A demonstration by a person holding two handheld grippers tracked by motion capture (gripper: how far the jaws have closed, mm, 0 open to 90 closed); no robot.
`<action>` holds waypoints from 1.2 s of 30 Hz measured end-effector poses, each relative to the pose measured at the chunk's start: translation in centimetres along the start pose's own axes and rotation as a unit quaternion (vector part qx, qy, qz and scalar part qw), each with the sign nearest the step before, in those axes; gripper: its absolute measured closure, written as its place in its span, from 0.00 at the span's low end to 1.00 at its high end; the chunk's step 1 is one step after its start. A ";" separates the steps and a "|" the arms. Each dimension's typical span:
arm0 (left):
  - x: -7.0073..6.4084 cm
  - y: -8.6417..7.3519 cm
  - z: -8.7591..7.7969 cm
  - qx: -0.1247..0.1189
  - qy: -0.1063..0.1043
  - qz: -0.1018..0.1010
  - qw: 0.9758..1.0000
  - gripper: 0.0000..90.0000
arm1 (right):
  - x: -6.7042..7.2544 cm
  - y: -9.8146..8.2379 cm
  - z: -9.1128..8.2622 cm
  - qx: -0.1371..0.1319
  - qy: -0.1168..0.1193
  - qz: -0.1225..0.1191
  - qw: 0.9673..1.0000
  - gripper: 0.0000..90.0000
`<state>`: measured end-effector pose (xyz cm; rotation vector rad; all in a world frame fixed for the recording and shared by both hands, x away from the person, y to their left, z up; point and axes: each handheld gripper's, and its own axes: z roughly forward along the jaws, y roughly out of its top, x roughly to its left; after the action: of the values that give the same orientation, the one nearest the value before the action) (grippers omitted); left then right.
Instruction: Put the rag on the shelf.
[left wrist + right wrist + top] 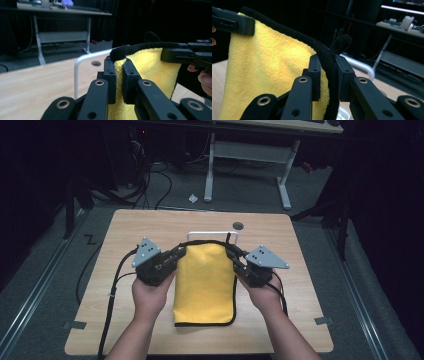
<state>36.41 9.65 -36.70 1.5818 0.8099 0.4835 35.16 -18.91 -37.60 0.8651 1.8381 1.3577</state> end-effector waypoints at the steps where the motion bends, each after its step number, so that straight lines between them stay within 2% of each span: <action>1: 0.0 0.4 0.0 -0.002 0.000 0.003 1.000 0.93 | -0.1 0.3 0.0 -0.004 -0.001 -0.001 1.000 0.86; 10: -0.2 3.0 -0.4 -0.033 -0.001 0.017 0.999 0.93 | -0.6 2.8 -0.5 -0.039 -0.010 0.000 0.999 0.86; 22: 0.1 6.4 -0.3 -0.059 -0.003 0.037 0.998 0.93 | -1.4 6.0 -1.0 -0.072 -0.021 -0.009 0.997 0.86; 27: 0.1 6.8 0.1 -0.061 -0.005 0.038 0.997 0.93 | -1.8 6.6 -1.2 -0.078 -0.025 -0.011 0.997 0.86; 36: 0.7 7.0 1.5 -0.048 -0.010 0.046 0.998 0.93 | -2.6 6.6 -0.9 -0.073 -0.032 -0.010 0.997 0.86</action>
<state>39.56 8.95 -30.23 1.5375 0.6911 0.5624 36.59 -20.03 -30.69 0.8032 1.6726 1.4151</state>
